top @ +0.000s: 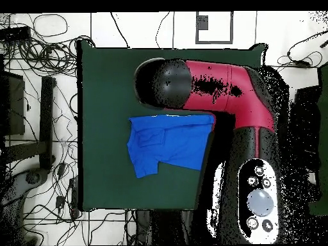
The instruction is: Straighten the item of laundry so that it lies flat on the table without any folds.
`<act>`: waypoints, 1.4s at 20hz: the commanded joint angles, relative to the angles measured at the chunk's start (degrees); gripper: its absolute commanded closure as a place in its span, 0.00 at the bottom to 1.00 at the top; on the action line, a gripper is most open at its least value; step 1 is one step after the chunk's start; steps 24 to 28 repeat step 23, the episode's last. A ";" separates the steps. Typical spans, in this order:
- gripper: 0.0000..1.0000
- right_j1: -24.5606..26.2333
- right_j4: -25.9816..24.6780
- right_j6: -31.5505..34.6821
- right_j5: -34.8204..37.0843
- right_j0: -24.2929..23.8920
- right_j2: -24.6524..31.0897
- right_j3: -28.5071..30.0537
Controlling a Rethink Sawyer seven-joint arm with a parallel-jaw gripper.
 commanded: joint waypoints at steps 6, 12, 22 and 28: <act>0.00 -7.88 0.94 -10.57 25.62 1.77 4.93 -2.68; 0.00 -8.63 0.52 -10.64 18.01 1.31 5.02 2.28; 0.00 -7.73 -3.77 -14.67 0.39 1.03 5.74 9.25; 0.00 -7.69 -3.94 -14.80 0.15 1.11 5.73 9.31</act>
